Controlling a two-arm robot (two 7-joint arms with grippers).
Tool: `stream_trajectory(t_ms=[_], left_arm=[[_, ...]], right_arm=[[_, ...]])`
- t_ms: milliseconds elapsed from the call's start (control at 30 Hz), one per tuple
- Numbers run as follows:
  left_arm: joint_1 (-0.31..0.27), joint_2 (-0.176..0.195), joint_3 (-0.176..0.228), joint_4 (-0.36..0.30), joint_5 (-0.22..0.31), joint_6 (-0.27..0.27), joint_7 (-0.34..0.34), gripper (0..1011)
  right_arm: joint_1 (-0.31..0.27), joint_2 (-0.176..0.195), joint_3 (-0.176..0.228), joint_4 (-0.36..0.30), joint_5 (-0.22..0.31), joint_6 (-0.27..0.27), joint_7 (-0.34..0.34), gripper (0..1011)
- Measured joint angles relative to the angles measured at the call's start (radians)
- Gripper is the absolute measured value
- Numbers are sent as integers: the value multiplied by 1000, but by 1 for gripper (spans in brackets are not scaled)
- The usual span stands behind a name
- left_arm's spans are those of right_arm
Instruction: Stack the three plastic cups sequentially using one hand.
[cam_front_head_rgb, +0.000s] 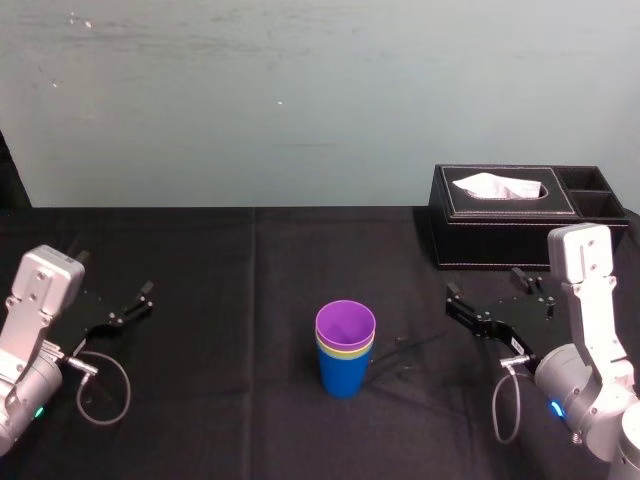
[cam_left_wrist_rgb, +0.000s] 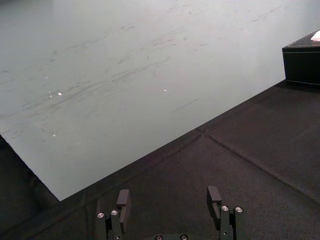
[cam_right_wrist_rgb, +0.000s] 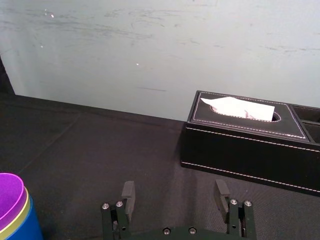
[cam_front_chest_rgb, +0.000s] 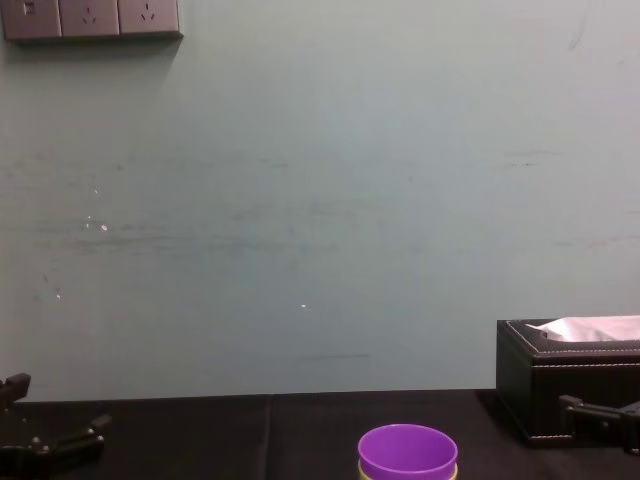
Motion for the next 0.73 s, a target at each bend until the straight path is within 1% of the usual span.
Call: stream_trajectory(t_ms=[733], left_arm=[[0, 0, 0, 0, 0, 0, 0, 1000]], right_arm=[[0, 0, 0, 0, 0, 0, 0, 1003]])
